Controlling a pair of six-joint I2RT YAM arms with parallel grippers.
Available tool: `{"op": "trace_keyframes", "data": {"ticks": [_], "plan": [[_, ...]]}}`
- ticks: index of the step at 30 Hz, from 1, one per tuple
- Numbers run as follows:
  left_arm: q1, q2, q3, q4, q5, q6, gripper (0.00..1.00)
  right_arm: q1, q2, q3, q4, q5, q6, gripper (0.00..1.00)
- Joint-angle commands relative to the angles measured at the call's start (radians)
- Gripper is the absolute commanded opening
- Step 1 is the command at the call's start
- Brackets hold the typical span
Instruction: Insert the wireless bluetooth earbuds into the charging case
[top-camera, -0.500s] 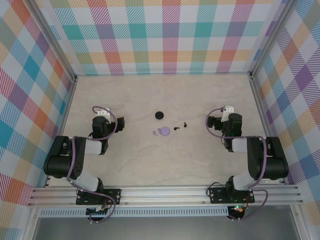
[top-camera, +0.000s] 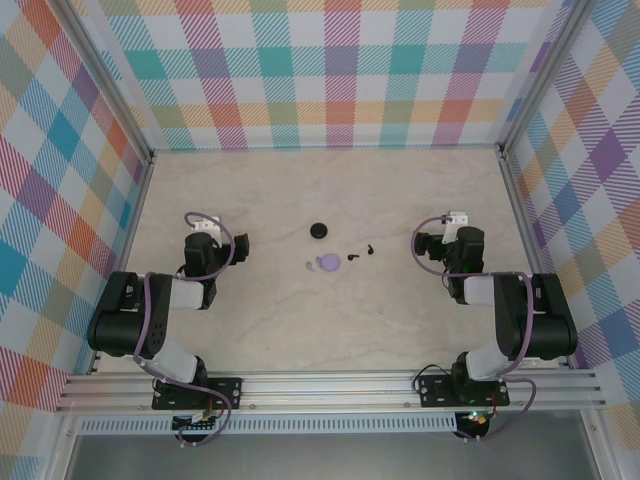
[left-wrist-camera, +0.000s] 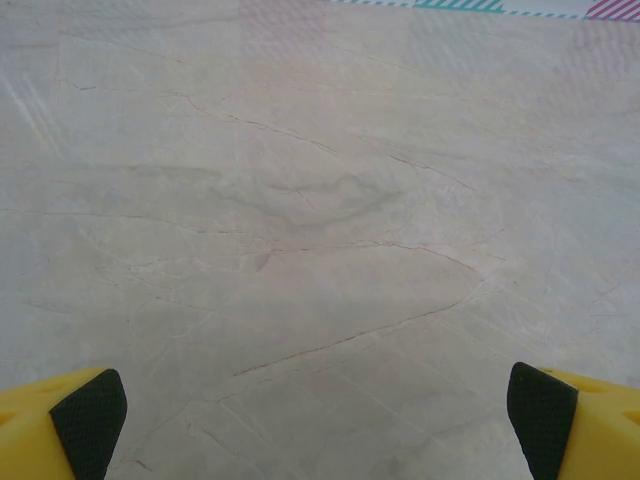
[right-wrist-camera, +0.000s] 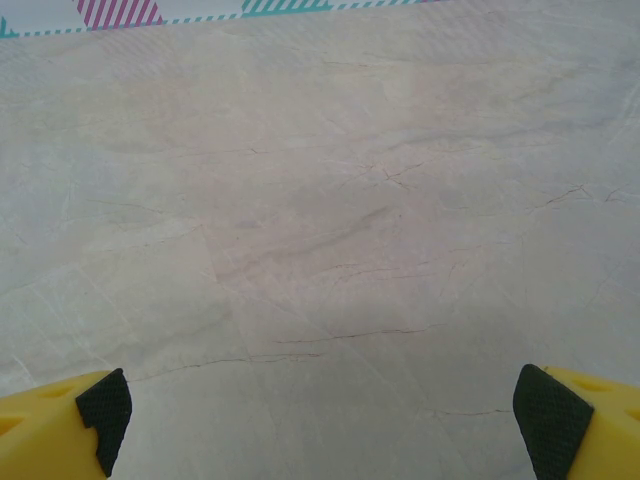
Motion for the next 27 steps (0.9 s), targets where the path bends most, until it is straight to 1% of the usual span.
{"op": "trace_keyframes", "data": {"ticks": [1, 10, 14, 15, 17, 18, 20, 22, 24, 25, 27], "plan": [[0.003, 0.004, 0.017, -0.007, -0.013, 0.003, 1.00, -0.009, 0.002, 0.016, 0.026, -0.021, -0.006, 1.00], [0.002, -0.005, 0.016, -0.012, -0.020, 0.000, 1.00, -0.009, 0.002, 0.014, 0.028, -0.021, -0.005, 1.00], [0.005, -0.070, 0.030, -0.086, -0.116, -0.044, 1.00, -0.009, -0.002, 0.017, 0.030, -0.018, -0.005, 1.00], [0.004, -0.090, 0.046, -0.129, -0.128, -0.049, 1.00, -0.009, -0.029, 0.042, -0.042, -0.009, 0.000, 1.00], [0.004, -0.146, 0.089, -0.255, -0.123, -0.057, 1.00, -0.009, -0.092, 0.143, -0.284, 0.024, 0.021, 1.00], [0.005, -0.183, 0.121, -0.352, -0.124, -0.078, 1.00, -0.009, -0.113, 0.197, -0.392, 0.038, 0.039, 1.00], [0.004, -0.239, 0.181, -0.508, -0.121, -0.153, 1.00, -0.009, -0.135, 0.282, -0.536, 0.026, 0.080, 1.00], [0.004, -0.275, 0.229, -0.625, -0.066, -0.234, 1.00, -0.009, -0.134, 0.371, -0.673, -0.001, 0.149, 1.00], [0.001, -0.290, 0.264, -0.704, 0.005, -0.310, 1.00, -0.009, -0.102, 0.463, -0.792, -0.074, 0.196, 1.00], [-0.003, -0.292, 0.279, -0.733, 0.056, -0.346, 1.00, -0.009, -0.078, 0.502, -0.837, -0.136, 0.209, 1.00], [-0.024, -0.289, 0.305, -0.778, 0.129, -0.404, 1.00, 0.003, -0.037, 0.556, -0.867, -0.253, 0.216, 1.00]]}}
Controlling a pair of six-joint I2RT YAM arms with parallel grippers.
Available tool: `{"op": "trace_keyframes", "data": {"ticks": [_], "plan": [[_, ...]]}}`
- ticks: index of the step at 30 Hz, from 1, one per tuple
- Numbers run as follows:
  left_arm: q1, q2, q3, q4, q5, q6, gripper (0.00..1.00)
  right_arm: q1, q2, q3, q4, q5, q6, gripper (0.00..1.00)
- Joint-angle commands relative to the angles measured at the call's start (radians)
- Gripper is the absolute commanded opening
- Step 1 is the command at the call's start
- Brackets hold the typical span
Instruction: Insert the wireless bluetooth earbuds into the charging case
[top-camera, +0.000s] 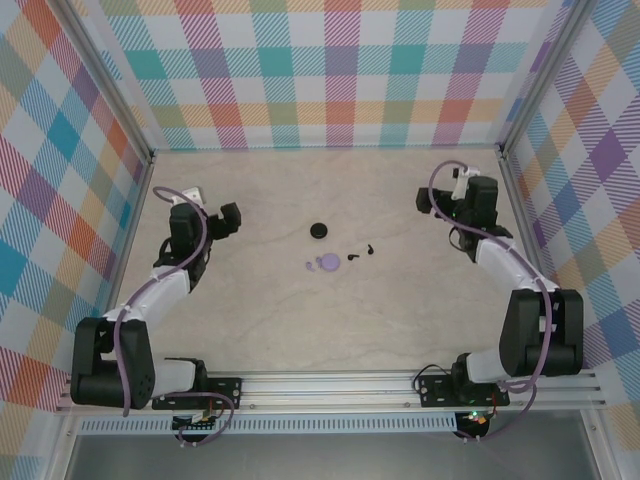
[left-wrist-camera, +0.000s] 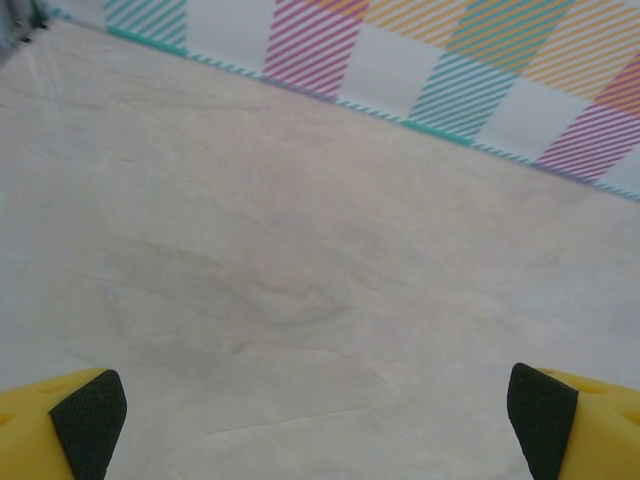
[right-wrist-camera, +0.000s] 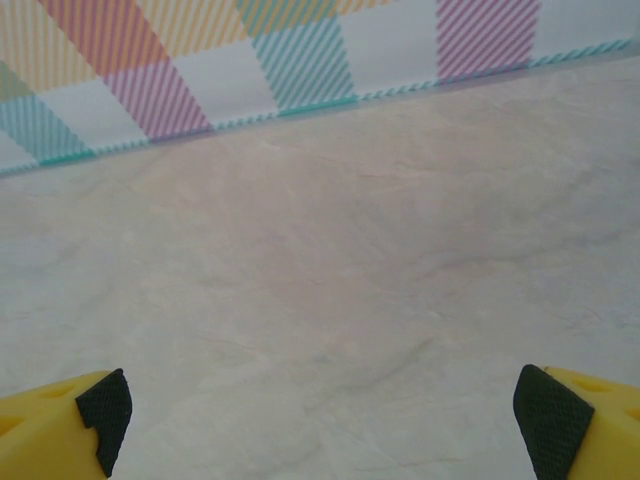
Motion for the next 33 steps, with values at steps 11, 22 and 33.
{"op": "trace_keyframes", "data": {"ticks": [11, 22, 33], "plan": [[-0.221, 0.116, 0.147, -0.262, 0.300, -0.357, 0.92, 0.224, 0.374, 0.400, -0.481, -0.365, 0.007, 0.95], [-0.304, 0.380, 0.225, -0.122, 0.369, -0.481, 0.65, 0.346, 0.694, 0.731, -0.651, -0.472, -0.002, 0.50], [-0.320, 0.601, 0.318, 0.006, 0.456, -0.562, 0.58, 0.383, 0.926, 1.017, -0.802, -0.512, 0.010, 0.35]]}}
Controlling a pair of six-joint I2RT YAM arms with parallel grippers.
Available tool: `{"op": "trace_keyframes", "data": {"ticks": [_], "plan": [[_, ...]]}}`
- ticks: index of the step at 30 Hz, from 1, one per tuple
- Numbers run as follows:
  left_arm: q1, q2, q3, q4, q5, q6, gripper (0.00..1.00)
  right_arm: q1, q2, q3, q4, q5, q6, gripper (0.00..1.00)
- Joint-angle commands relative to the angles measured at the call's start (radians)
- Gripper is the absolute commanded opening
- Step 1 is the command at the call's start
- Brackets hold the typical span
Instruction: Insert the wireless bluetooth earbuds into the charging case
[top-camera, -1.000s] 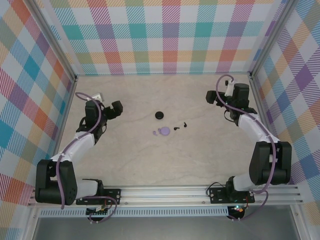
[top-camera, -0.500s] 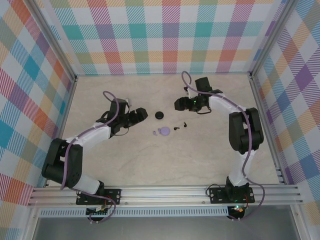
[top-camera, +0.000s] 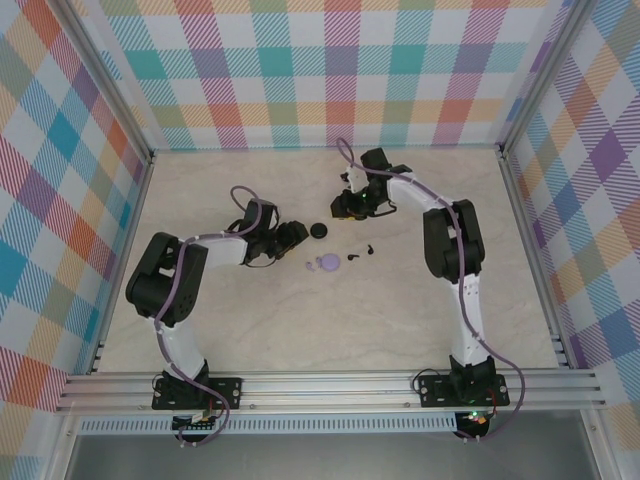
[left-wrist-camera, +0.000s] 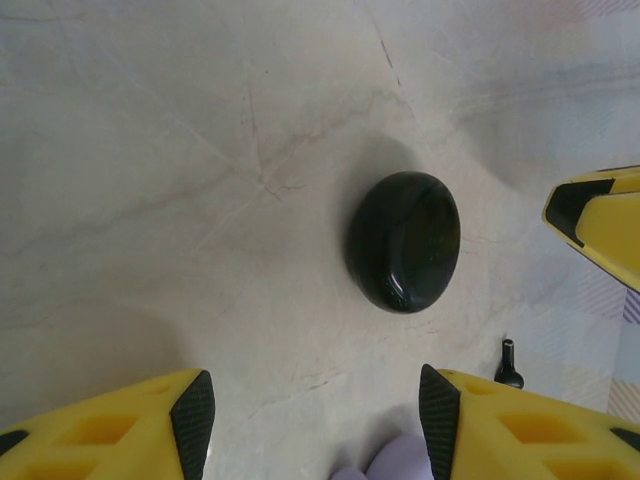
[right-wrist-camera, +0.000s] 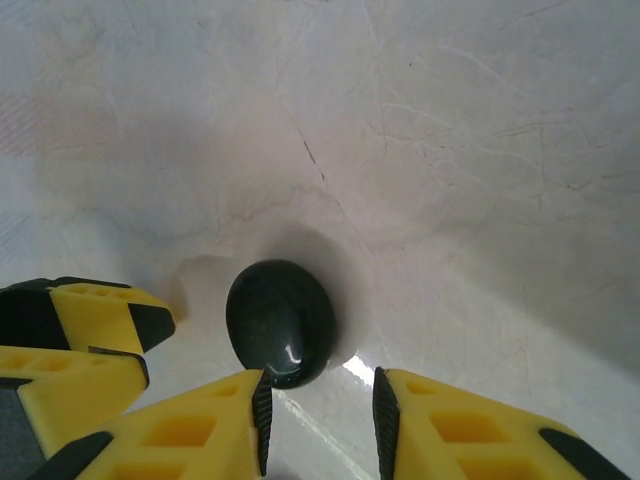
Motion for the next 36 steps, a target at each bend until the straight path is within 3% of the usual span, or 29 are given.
{"op": "trace_keyframes", "data": {"ticks": [1, 14, 25, 36], "plan": [[-0.015, 0.030, 0.052, 0.048, 0.039, -0.027, 0.58, 0.012, 0.047, 0.072, -0.087, -0.056, 0.000, 0.35], [-0.038, 0.164, 0.172, 0.022, 0.062, -0.048, 0.46, 0.026, 0.214, 0.296, -0.200, -0.111, 0.007, 0.30], [-0.041, 0.208, 0.217, -0.004, 0.056, -0.035, 0.42, 0.029, 0.219, 0.287, -0.210, -0.123, 0.004, 0.29], [-0.041, 0.243, 0.282, -0.081, 0.031, -0.004, 0.40, 0.029, 0.121, 0.133, -0.156, -0.059, 0.013, 0.29]]}}
